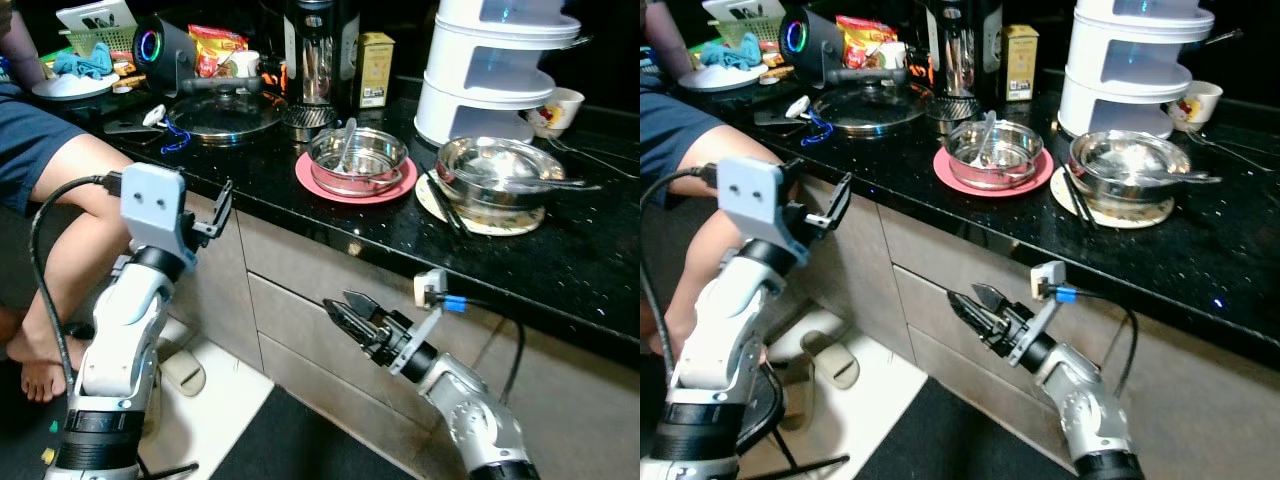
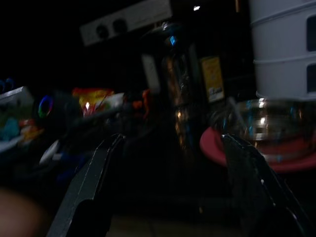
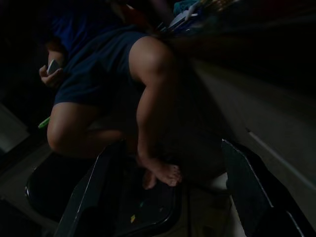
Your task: Kitchen organization
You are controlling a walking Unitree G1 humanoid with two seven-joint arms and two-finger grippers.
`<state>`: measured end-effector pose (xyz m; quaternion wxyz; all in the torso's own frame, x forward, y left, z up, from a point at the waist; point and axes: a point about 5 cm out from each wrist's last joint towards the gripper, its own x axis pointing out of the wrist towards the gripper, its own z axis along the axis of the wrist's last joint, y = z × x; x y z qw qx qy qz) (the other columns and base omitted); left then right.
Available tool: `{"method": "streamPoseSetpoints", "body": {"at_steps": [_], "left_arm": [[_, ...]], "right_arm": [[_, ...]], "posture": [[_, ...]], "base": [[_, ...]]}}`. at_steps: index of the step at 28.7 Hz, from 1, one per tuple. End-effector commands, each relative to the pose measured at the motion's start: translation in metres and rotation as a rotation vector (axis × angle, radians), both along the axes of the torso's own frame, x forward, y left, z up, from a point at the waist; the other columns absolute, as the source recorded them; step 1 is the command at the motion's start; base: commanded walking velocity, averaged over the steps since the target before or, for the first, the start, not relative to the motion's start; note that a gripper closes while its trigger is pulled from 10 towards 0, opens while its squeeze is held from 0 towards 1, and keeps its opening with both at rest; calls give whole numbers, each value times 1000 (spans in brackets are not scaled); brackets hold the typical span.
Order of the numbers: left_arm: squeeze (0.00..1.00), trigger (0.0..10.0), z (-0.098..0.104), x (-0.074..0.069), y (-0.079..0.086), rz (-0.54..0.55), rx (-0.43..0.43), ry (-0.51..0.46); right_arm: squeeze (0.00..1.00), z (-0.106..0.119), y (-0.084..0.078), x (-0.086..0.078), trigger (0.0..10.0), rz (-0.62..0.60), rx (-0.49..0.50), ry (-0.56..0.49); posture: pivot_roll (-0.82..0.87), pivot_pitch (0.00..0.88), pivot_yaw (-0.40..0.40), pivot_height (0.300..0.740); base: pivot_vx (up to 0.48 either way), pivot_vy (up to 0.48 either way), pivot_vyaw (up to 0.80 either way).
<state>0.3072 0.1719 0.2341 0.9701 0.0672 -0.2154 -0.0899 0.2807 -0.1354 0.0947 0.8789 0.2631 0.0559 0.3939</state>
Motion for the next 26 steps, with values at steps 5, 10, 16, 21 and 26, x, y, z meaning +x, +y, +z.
{"method": "streamPoseSetpoints", "body": {"at_steps": [5, 10, 16, 21, 26], "left_arm": [[0, 10000, 8, 0, -5, -27, -5, -11], [0, 10000, 12, 1, -6, -48, -19, -3], [0, 10000, 13, 2, -7, -56, -31, 11], [0, 10000, 14, 2, -6, -55, -38, 12], [0, 10000, 18, 3, -1, -46, -42, 12]], "right_arm": [[0, 1, -10, -5, 10000, 26, -44, -34], [0, 33, -18, -35, 10000, 222, 147, -127], [0, 55, -6, -52, 10000, 364, 182, -202], [0, 59, 2, -45, 10000, 321, 100, -226], [0, 70, -8, -28, 10000, 179, 31, -226]], "posture": [[-19, 0, 12, 740], [-30, 0, 18, 740], [-37, 0, 19, 740], [-32, 0, 16, 740], [-32, 0, 15, 740]], "base": [[397, 0, -480], [0, 0, 0], [0, 0, 0], [0, 0, 0], [0, 0, 0]]}}
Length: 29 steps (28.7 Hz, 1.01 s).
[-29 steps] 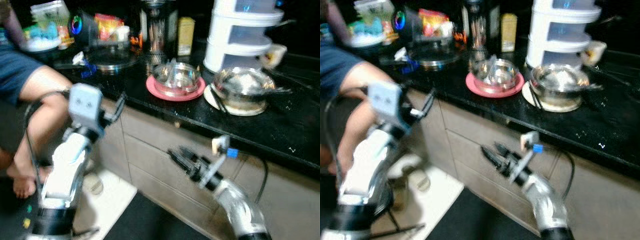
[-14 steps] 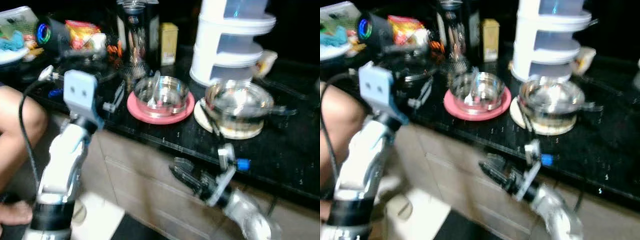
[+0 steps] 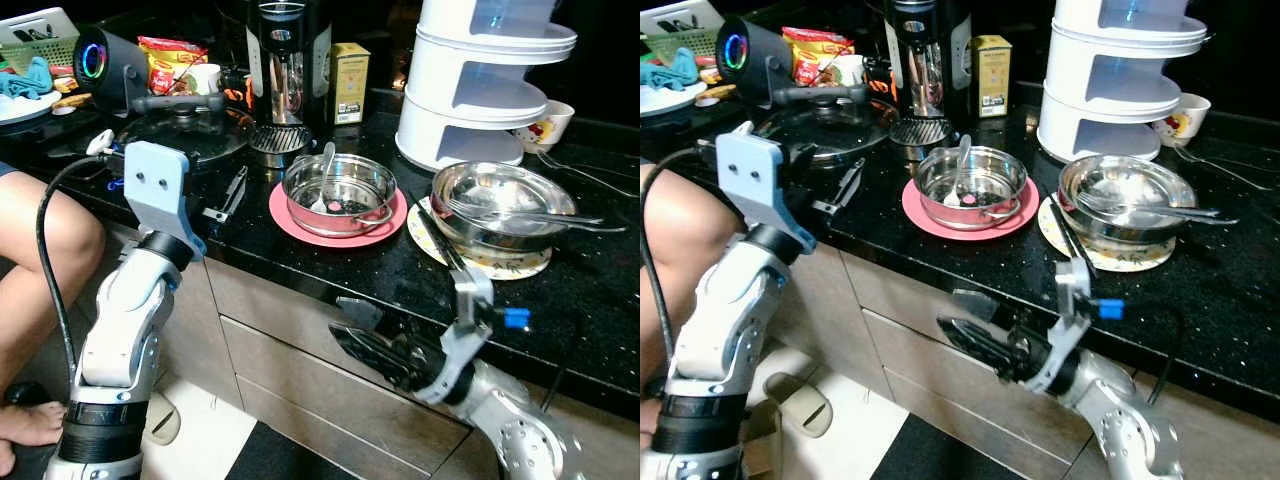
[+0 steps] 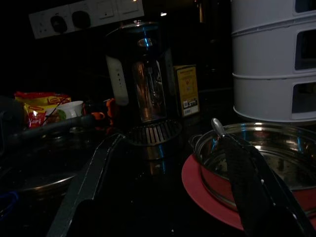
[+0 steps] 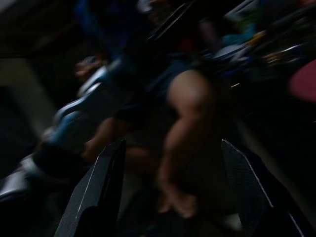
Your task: Kitchen organization
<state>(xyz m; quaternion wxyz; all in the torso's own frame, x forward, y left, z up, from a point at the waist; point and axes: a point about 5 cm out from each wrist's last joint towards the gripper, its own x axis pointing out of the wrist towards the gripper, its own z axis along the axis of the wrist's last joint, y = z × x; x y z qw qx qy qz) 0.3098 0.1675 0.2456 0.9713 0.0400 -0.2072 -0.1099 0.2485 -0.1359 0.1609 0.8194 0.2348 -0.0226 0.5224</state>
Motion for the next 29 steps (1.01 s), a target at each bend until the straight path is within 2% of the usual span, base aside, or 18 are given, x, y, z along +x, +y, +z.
{"method": "streamPoseSetpoints", "body": {"at_steps": [1, 6, 9, 11, 16, 20, 24, 29], "left_arm": [[0, 10000, 7, 1, 5, 6, 0, -13], [0, 10000, 15, 4, 8, 2, -5, -32], [0, 10000, 17, 6, 9, 0, -5, -36], [0, 10000, 18, 7, 10, 1, -15, -34], [0, 10000, 22, 11, 9, -35, -101, -28], [0, 10000, 27, 12, 11, -36, -125, -35], [0, 10000, 25, 13, 14, -31, -117, -27], [0, 10000, 15, 17, 15, -23, -96, 18]], "right_arm": [[0, 10, -12, 8, 10000, -94, -16, -13], [0, 35, -25, 10, 10000, -127, 35, -85], [0, 43, -28, 11, 10000, -153, 40, -108], [0, 47, -28, 13, 10000, -171, 41, -120], [0, 60, -24, 18, 10000, -217, 63, -148], [0, 70, -26, 21, 10000, -250, 94, -160], [0, 74, -27, 21, 10000, -254, 74, -179], [0, 75, -11, 17, 10000, -194, -30, -203]], "posture": [[-33, 0, 16, 740], [-40, 0, 20, 740], [-42, 0, 20, 740], [-41, 0, 19, 740], [-41, 0, 18, 740], [-42, 0, 19, 740], [-41, 0, 17, 740], [-40, 0, 10, 740]], "base": [[0, 0, -406], [0, 0, -717], [0, 0, -692], [0, 0, 0], [0, 0, 0], [0, 0, -708], [0, 0, -797], [0, 0, -790]]}}
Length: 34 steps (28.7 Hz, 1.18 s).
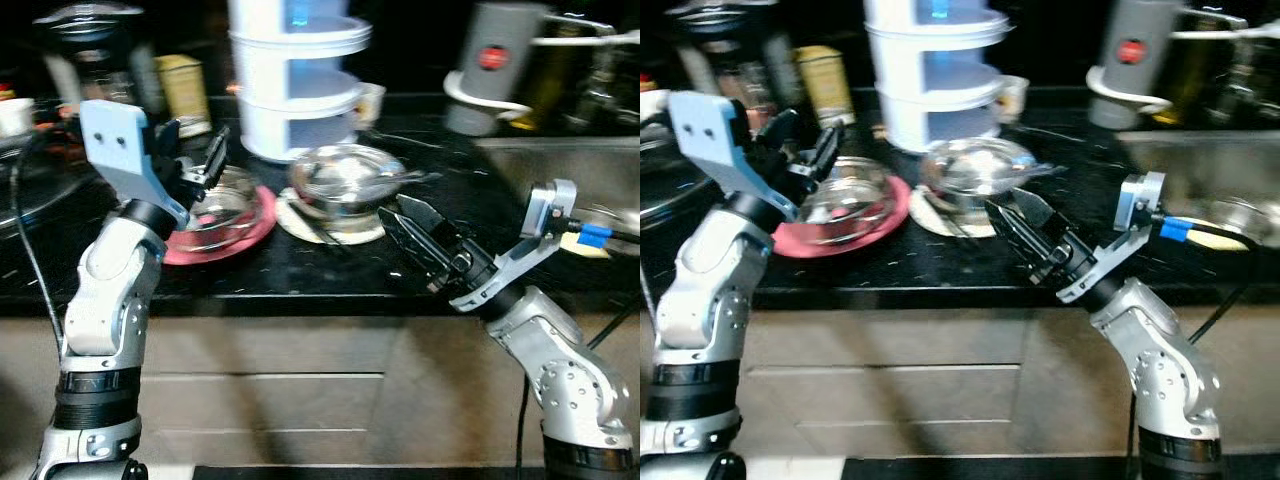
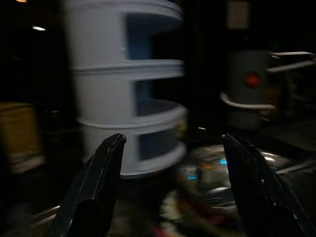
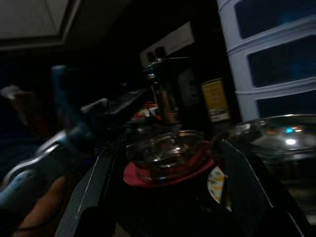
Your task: Kitchen organization
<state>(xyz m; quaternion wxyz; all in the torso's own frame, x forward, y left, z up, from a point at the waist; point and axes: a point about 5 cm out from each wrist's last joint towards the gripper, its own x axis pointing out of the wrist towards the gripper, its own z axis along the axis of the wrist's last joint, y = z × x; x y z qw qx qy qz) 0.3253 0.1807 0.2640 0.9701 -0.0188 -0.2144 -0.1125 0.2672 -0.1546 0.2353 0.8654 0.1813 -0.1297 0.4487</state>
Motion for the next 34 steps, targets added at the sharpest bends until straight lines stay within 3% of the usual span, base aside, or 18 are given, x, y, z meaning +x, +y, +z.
{"method": "streamPoseSetpoints", "body": {"at_steps": [1, 6, 10, 11, 14, 17, 27, 34], "left_arm": [[0, 10000, -5, 2, 2, 6, 23, 27], [0, 10000, -6, 10, 6, 64, 35, 68], [0, 10000, -5, 16, 16, 171, 47, 119], [0, 10000, -8, 19, 24, 248, 54, 160], [0, 10000, -15, 22, 33, 321, 31, 221], [0, 10000, -21, 25, 41, 376, 31, 264], [0, 10000, -27, 29, 45, 388, 39, 320], [0, 10000, -30, 41, 51, 384, 43, 381]], "right_arm": [[0, -1, 12, -2, 10000, 29, -67, -1], [0, -8, 22, -2, 10000, 55, -142, 12], [0, -10, 29, -6, 10000, 86, -182, 12], [0, -12, 31, -9, 10000, 106, -220, 10], [0, -16, 36, -14, 10000, 129, -305, -5], [0, -12, 39, -10, 10000, 74, -303, -15], [0, -10, 43, -13, 10000, 73, -317, -15], [0, -13, 45, -21, 10000, 104, -346, -6]], "posture": [[-42, 0, 9, 740], [-39, 0, 2, 740], [-45, 0, 5, 740], [-46, 0, 6, 740], [-54, 0, 10, 740], [-61, 0, 12, 740], [-73, 0, 13, 740], [-91, 0, 18, 740]], "base": [[0, 0, -800], [0, 0, 0], [0, 0, 0], [0, 0, 0], [0, 0, 0], [0, 0, 0], [0, 0, 0], [0, 0, 0]]}}
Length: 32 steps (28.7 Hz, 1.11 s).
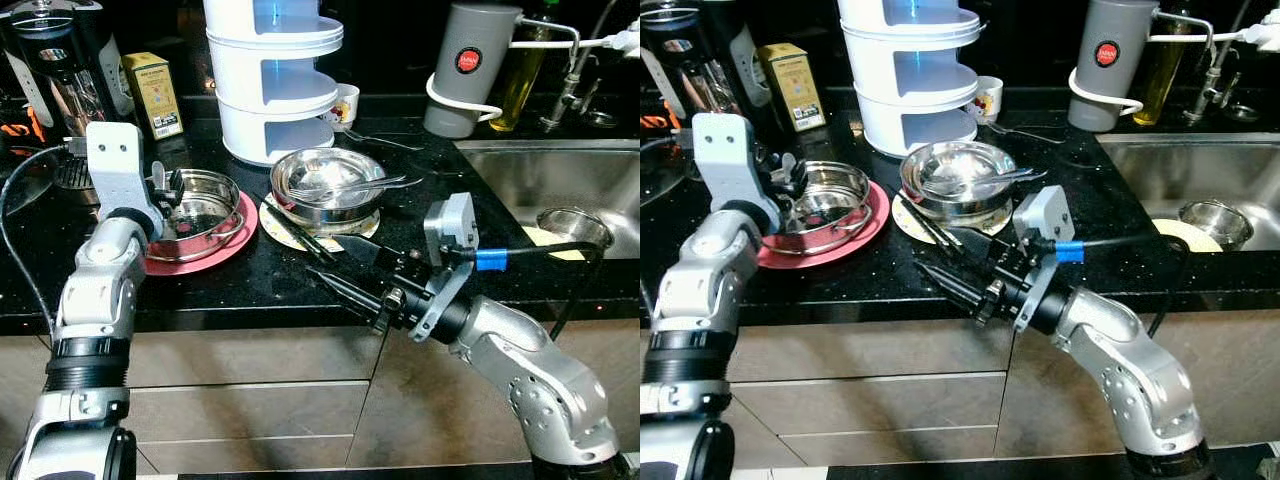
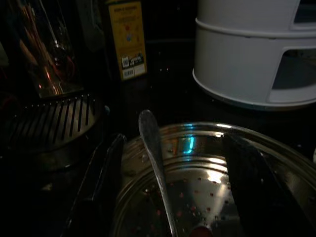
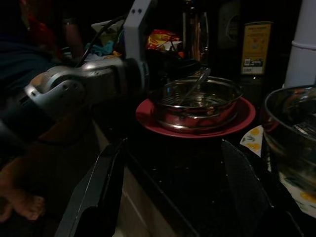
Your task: Kitchen organization
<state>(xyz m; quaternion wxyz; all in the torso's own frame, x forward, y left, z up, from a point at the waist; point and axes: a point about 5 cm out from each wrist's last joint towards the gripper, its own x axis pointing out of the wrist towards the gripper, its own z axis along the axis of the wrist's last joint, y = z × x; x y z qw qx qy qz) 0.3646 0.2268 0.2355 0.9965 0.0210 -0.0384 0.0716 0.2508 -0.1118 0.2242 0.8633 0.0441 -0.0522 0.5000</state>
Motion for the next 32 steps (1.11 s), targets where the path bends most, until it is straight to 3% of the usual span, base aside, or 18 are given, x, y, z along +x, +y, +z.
{"method": "streamPoseSetpoints", "body": {"at_steps": [1, 5, 19, 22, 25, 32], "left_arm": [[0, 10000, -2, 3, 5, 10, 0, 32], [0, 10000, -2, 5, 7, 18, -8, 49], [0, 10000, -7, 25, 15, 5, -165, 231], [0, 10000, -16, 30, 8, -51, -226, 318], [0, 10000, -17, 33, 1, -93, -247, 344], [0, 10000, -18, 37, -10, -122, -217, 424]], "right_arm": [[0, -1, 3, -5, 10000, 20, -26, 6], [0, -1, 2, -7, 10000, 20, -30, 6], [0, 4, 0, -8, 10000, 0, -50, -2], [0, 7, -1, -7, 10000, -5, -63, -11], [0, 11, -1, -7, 10000, -6, -61, -25], [0, 20, 0, -6, 10000, -10, -76, -55]], "posture": [[-93, 0, 18, 740], [-98, 0, 18, 740], [-100, 0, 18, 740], [-104, 0, 21, 740], [-105, 0, 21, 740], [-104, 0, 21, 740]], "base": [[0, 0, 0], [0, 0, 0], [0, 0, 0], [0, 0, 0], [0, 0, 0], [0, 0, 0]]}}
